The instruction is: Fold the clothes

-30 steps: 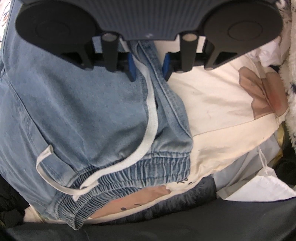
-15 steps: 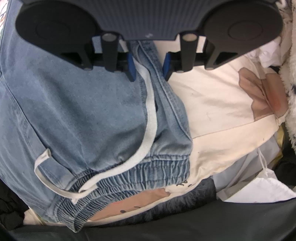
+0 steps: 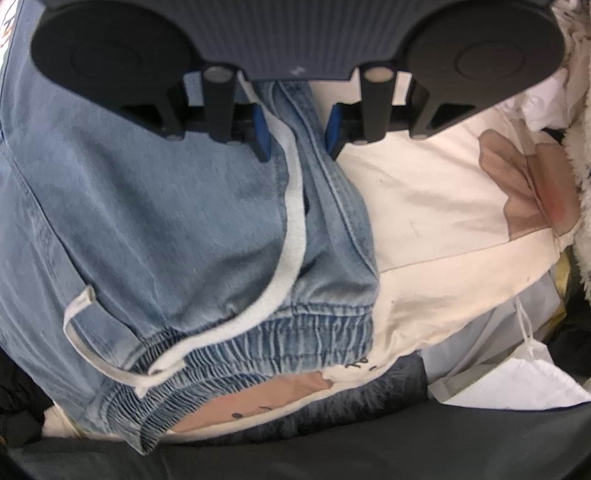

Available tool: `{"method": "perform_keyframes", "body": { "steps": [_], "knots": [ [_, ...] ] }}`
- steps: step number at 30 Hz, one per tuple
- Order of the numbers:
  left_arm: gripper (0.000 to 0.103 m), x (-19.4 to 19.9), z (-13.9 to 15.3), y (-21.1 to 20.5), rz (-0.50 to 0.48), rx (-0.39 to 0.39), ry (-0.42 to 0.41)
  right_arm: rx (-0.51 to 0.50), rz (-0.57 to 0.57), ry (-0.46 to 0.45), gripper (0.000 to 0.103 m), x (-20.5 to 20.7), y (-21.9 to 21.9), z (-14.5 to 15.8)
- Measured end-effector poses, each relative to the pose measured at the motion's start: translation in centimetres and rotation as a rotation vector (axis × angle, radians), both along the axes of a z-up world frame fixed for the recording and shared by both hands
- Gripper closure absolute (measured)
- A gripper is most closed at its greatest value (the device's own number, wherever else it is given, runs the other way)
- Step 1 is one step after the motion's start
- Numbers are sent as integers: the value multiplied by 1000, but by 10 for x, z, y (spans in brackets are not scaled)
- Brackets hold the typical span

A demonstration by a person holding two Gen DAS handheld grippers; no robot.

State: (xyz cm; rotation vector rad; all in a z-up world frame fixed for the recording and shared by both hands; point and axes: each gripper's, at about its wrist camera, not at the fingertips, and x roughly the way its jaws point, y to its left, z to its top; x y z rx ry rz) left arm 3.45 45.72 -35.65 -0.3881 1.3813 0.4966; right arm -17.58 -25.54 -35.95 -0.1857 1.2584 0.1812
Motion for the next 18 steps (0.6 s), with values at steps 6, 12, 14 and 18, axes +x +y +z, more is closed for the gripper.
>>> {"method": "perform_keyframes", "body": {
  "steps": [6, 12, 14, 18],
  "knots": [
    [57, -14, -5, 13, 96, -35, -81, 16, 67, 38, 98, 1, -9, 12],
    [46, -34, -19, 39, 204, -116, -177, 20, 71, 41, 100, 16, -12, 27],
    [46, -36, -22, 46, 229, -141, -204, 35, 26, 45, 101, 23, -14, 30],
    [57, -41, -23, 55, 294, -185, -261, 28, 18, 44, 101, 34, -14, 31]
  ]
}}
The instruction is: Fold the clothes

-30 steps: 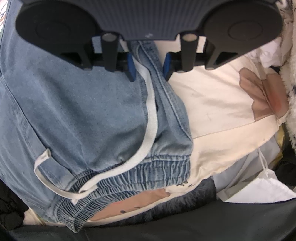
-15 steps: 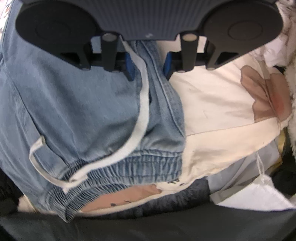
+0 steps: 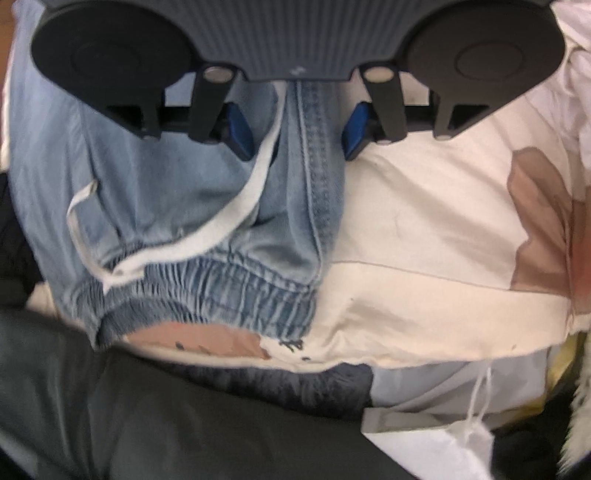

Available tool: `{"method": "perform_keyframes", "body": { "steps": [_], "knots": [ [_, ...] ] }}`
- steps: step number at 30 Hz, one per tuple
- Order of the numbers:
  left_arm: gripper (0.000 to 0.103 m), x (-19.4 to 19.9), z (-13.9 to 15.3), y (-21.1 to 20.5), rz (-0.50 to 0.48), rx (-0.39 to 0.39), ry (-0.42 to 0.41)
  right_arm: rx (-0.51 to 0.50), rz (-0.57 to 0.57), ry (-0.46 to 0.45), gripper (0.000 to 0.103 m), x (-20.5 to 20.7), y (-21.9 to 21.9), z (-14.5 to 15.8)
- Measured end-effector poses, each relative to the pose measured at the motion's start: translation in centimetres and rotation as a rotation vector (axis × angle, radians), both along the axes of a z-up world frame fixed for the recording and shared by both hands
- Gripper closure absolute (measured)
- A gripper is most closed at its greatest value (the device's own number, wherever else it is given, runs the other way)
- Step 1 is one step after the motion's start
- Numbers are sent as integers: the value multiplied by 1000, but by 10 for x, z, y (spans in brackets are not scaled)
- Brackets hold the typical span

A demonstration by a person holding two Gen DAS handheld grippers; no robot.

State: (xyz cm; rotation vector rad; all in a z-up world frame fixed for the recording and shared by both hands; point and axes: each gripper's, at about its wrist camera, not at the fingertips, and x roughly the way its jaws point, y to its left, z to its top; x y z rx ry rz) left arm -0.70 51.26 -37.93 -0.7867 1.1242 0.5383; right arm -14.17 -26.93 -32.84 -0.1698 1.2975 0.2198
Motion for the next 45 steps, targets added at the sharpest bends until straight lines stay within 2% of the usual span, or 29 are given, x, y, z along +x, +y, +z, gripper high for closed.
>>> {"method": "perform_keyframes", "body": {
  "steps": [1, 2, 5, 10, 11, 14, 16, 22, 25, 26, 29, 37, 45],
  "knots": [
    [64, 1, -1, 2, -2, -6, -14, 1, 0, 2, 101, 2, 0, 0],
    [79, 1, -1, 4, -8, -14, -26, -1, 1, 3, 101, 3, 0, 1],
    [86, -3, 3, 11, -5, -40, -64, -10, 7, -3, 101, 4, 1, 6],
    [85, -11, 7, 16, 17, -95, -120, -22, 7, -12, 101, 6, 0, 14],
    [83, -11, 5, 18, 25, -107, -125, -25, 6, -14, 100, 7, 0, 14],
    [65, -2, -9, 21, 42, -134, -121, -28, 1, -12, 100, 8, 2, 15],
    [62, -3, -11, 20, 51, -139, -118, -31, 2, -15, 100, 9, 4, 15],
    [71, -22, 2, 19, 131, -173, -205, -14, -50, -16, 100, 11, 0, 17],
    [80, -20, 6, 19, 100, -171, -203, 23, -108, -10, 100, 14, -5, 18],
    [85, -18, 9, 19, 88, -158, -196, 30, -115, -10, 100, 15, -5, 18],
    [90, -15, 18, 15, 57, -113, -190, 43, -118, -15, 100, 17, -7, 21],
    [91, 8, 53, 2, 24, -73, -205, 41, -98, -82, 100, 31, -14, 49],
    [91, 37, 88, -19, -13, -67, -257, 23, -80, -165, 101, 54, -21, 79]
  ]
}}
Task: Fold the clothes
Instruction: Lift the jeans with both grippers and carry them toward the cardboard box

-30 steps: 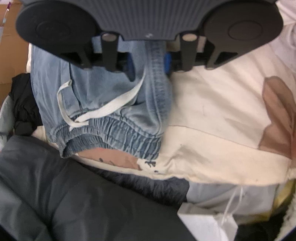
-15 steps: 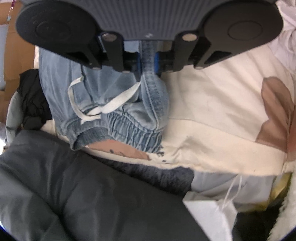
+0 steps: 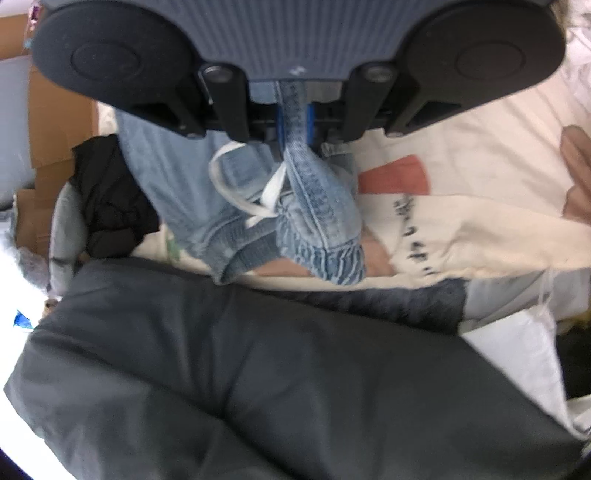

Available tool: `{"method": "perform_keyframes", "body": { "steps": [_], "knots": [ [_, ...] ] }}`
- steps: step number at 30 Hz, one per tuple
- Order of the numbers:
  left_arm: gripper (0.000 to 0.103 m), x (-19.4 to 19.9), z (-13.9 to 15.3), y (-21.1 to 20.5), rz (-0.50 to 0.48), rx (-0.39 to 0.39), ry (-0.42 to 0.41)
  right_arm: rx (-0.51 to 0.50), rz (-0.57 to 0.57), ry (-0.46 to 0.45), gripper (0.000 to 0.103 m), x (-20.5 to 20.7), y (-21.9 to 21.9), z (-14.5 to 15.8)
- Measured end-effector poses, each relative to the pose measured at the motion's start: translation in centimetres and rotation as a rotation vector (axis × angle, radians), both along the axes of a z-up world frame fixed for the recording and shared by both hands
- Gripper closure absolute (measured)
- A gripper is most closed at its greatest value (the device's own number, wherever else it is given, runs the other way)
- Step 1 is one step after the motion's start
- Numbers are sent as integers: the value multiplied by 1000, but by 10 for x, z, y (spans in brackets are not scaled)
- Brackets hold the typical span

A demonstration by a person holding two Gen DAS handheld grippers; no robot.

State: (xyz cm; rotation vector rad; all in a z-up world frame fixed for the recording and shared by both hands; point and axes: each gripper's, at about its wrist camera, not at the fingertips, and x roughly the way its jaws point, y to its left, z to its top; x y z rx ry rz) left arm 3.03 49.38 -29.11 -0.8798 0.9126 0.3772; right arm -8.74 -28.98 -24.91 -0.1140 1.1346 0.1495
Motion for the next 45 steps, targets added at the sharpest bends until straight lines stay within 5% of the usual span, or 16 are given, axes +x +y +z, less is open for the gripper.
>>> {"method": "perform_keyframes", "body": {
  "steps": [17, 45],
  "knots": [
    [92, 52, 40, -26, 1, 4, 20, -64, 48, -131, 101, 45, -1, 61],
    [92, 105, 71, -36, -32, 18, 70, -150, 77, -174, 102, 130, 13, 121]
  ]
}}
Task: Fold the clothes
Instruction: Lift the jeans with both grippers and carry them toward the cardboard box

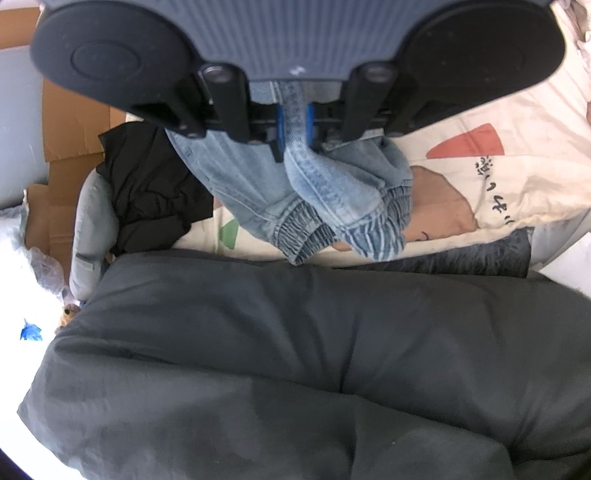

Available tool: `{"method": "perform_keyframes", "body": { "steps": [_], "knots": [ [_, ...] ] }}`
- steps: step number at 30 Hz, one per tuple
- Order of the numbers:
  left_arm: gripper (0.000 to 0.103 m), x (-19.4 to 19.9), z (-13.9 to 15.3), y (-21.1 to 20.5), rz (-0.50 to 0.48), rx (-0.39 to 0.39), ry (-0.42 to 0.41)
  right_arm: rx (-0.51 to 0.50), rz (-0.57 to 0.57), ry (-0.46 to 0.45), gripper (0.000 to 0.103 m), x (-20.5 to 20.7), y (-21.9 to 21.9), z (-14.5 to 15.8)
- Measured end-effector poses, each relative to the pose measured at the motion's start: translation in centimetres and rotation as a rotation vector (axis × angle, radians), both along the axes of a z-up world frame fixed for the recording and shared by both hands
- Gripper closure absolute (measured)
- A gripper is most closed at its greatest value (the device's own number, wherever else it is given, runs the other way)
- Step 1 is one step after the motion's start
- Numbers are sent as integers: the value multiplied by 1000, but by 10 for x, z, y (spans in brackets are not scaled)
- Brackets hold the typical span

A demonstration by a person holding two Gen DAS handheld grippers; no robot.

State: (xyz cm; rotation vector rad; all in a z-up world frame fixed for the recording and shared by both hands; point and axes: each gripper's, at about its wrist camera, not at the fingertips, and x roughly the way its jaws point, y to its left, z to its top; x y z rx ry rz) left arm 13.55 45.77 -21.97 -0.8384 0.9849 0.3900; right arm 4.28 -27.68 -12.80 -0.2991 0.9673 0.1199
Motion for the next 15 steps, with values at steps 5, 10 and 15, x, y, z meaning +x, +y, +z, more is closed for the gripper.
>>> {"method": "perform_keyframes", "body": {
  "steps": [5, 10, 15],
  "knots": [
    [92, 8, 7, -5, 15, 20, 10, 26, 1, -23, 102, 14, -5, 2],
    [92, 13, 16, -13, 38, 28, 4, 60, -4, -39, 102, 32, -15, -1],
    [92, 23, 11, -18, 54, 17, -6, 73, -12, -60, 102, 54, -21, -4]
  ]
}}
